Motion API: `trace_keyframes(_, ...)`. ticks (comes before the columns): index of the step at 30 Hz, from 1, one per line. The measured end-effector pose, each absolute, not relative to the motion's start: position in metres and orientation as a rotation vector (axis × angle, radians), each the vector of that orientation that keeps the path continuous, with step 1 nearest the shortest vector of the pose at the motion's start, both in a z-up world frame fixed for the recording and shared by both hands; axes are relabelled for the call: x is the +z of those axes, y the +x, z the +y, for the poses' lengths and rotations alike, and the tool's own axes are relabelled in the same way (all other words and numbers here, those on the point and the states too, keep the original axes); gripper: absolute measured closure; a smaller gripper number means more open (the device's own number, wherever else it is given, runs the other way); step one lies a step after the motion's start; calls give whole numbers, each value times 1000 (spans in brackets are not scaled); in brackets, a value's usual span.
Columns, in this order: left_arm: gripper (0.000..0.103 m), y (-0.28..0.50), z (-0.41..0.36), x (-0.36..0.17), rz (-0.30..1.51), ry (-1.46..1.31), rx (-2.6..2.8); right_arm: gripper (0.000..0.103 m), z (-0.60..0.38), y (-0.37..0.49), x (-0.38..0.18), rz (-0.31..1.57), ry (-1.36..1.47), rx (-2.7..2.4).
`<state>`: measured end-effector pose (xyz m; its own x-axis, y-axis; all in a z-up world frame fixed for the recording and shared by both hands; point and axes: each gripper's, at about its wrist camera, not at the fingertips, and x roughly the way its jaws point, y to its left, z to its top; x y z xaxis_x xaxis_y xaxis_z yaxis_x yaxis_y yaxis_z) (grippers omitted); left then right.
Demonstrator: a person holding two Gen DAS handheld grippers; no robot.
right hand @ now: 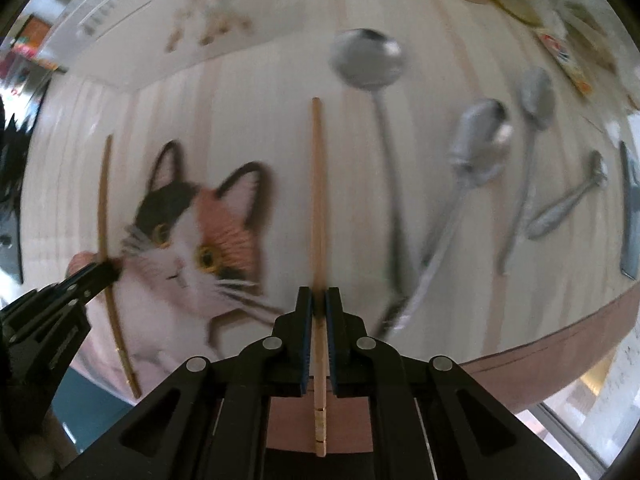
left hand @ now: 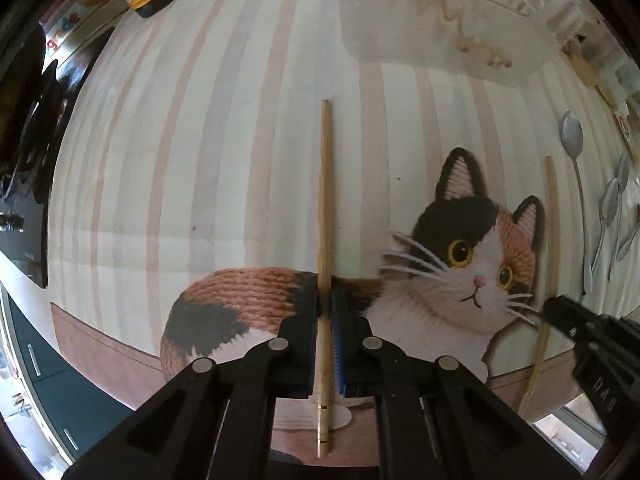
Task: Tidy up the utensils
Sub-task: 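Grasp a chopstick with the left tool while the right tool grasps and regrips another, then carry both chopsticks into the clear plastic rack and open both tools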
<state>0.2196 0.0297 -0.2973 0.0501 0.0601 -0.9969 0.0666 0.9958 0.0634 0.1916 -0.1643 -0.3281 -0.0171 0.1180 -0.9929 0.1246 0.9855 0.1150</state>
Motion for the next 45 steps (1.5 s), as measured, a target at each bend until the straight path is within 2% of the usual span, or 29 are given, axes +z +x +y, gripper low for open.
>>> trace_keyframes(10,98,229,43,-291,1537,71,-17,95,-140,197,-323,1656,97,25)
trace_keyframes(15,97,230,50,-295,1542,67,-35,85,-119,185,-329,1689,84,44)
trace_keyframes(22,96,231,48,-294,1551,68,-28,84,-104,178,-327,1675,47,40)
trace_keyframes(31,99,232,44,-297,1553,74,-26,87,-97,191,-330,1627,30,34)
trace_keyframes(33,98,232,42,-297,1550,85,-19,94,-99,190,-326,1623,35,24)
trace_keyframes(36,99,231,39,-295,1528,116,-2,96,-106,194,-329,1616,65,24)
trace_keyframes(45,99,240,51,-230,1359,108,58,96,-120,202,-280,1500,91,37)
